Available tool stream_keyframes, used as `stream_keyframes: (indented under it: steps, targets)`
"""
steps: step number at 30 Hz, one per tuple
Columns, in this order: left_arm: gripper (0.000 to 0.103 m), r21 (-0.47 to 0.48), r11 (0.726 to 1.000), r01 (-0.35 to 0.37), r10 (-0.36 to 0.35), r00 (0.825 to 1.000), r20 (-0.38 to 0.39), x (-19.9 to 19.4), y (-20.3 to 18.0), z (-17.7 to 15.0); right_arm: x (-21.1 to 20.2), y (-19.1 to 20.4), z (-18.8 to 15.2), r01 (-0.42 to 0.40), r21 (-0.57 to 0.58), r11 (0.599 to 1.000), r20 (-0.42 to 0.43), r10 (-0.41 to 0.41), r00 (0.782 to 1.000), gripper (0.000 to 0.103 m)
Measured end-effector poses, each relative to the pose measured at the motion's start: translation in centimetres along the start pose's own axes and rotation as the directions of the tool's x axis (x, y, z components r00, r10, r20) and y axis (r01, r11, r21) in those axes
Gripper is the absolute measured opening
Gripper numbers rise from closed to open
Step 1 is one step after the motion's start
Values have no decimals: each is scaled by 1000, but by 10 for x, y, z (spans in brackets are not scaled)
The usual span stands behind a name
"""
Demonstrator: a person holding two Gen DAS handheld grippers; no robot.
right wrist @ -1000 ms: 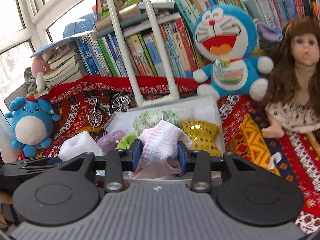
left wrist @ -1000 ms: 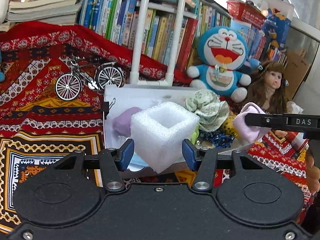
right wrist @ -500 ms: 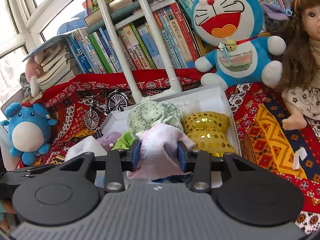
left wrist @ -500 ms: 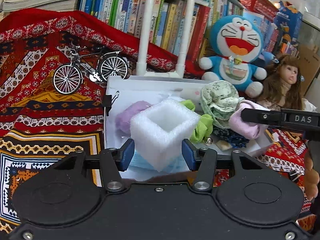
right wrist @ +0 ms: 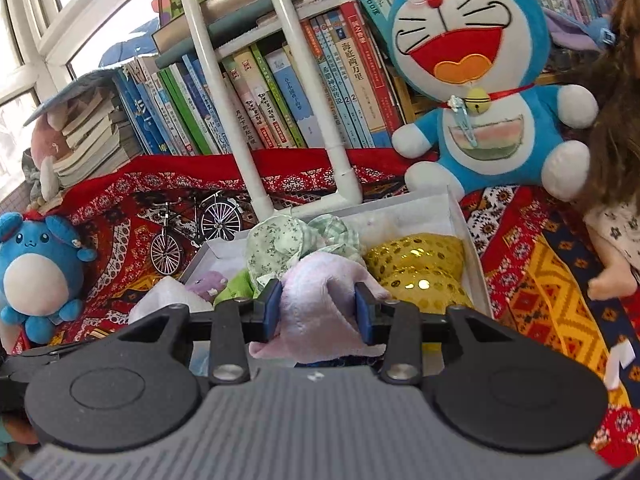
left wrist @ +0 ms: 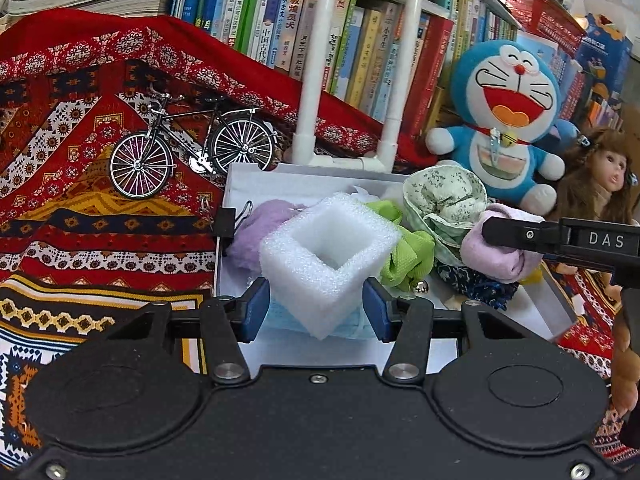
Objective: Organize soft objects
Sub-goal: 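Carry the foam cube into the tray with the left gripper while the right carries the pink sock, then open both grippers to release the foam cube and sock in the tray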
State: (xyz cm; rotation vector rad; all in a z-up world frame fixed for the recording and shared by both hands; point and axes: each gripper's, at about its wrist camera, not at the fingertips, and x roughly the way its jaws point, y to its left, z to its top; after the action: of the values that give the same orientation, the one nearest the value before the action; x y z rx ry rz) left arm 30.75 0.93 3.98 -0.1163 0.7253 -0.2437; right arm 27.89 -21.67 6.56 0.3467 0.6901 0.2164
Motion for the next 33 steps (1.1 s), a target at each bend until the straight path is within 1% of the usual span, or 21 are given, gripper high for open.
stream_keyframes:
  steps: [4,13,18,20,21,24,28,31,33]
  targets:
    - [49,3,1000,-11,12,1000,-9,4,0,-1,6,2,-1,-4,-1,1000,-6,4,1000,43]
    - [48,44,999,-2,3,1000,-25,-5,-4,-12,-8,-4,-12,-25,-16,1000,-28,25,999,44]
    - [51,68,998,4,-3,1000,-21,-13,-8,-17,-14,-6,-20,-16,-34,999,-51,15,999,46]
    - [52,75,997,6,-4,1000,-24,-16,-10,-19,-16,-6,-23,-14,-36,999,-59,12,998,48]
    - [53,80,997,6,-4,1000,-24,-17,-11,-20,-17,-6,-24,-13,-37,999,-63,11,998,54]
    - [56,85,996,-1,3,1000,-22,-21,-12,-23,-18,-6,-29,-6,-40,999,-78,3,997,60]
    - [60,80,997,-6,7,1000,-19,-26,-11,-25,-19,-4,-34,5,-40,999,-94,-9,996,64]
    - [65,70,998,-7,8,1000,-13,-31,-9,-25,-20,-4,-36,9,-32,999,-113,-13,994,67]
    - [71,64,998,-5,5,1000,-7,-34,-8,-25,-21,-4,-38,12,-31,999,-120,-16,993,70]
